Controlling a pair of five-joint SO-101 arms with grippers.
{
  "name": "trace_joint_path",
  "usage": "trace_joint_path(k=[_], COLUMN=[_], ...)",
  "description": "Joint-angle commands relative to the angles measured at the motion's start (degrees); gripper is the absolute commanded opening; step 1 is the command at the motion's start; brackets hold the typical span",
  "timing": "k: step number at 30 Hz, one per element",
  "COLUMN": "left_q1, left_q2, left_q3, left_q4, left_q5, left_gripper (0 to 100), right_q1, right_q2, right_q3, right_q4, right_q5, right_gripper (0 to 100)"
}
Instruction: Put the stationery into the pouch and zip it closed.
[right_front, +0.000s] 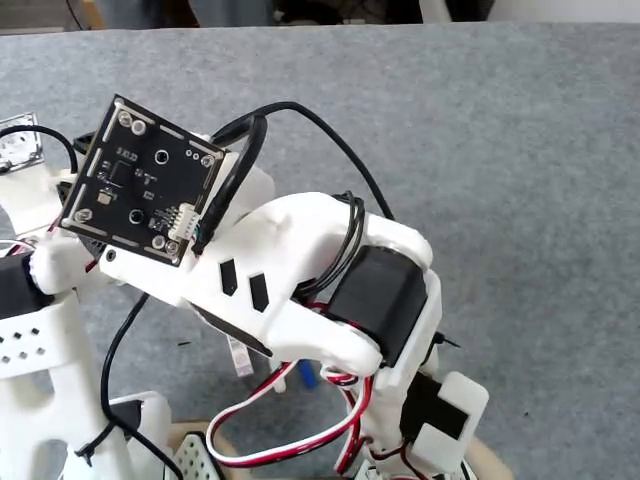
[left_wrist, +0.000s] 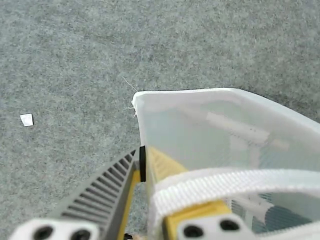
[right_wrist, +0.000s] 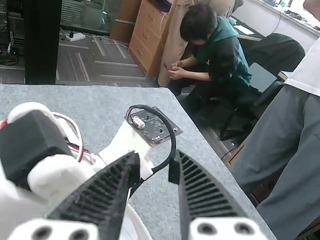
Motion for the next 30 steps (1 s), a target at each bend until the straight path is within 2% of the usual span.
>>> trace_joint_path(k=[1,3,7,10,12,16,21,26,30], left_q1=[-0.22,-0.57,-4.35,-4.97,-5.23,-5.58,-5.58,-5.58,-5.49], left_q2=[0.88,0.88,0.88,0.88,0.88,0.88,0.88,0.88,0.88], left_q3=[1.1,1.01,0.84,1.01,0.84,1.01,0.92,1.01,0.92], left_q4=[-0.44,-0.44,-0.62,-0.53,-0.53,-0.44,-0.53,-0.7,-0.7], left_q5=[0.18,0.18,0.18,0.18,0.26,0.26,0.26,0.35,0.44], left_gripper=[3,3,3,3,3,3,3,3,3], right_q1=[3.6,8.09,22.77,34.99,38.15,38.15,36.31,34.9,29.01], right_q2=[-1.27,-3.47,-5.41,-5.76,-5.76,-5.85,-5.85,-5.85,-5.49], right_q3=[-1.89,-1.45,-0.84,9.36,20.44,45.58,70.46,81.54,82.77], right_q4=[0.79,3.25,14.15,13.98,13.89,10.81,-1.49,-9.14,-11.78], right_q5=[0.35,0.18,0.0,-2.64,-2.73,-2.99,-3.16,-3.25,-3.25], right_gripper=[11.4,11.4,11.4,11.3,11.3,11.3,11.5,11.6,11.7])
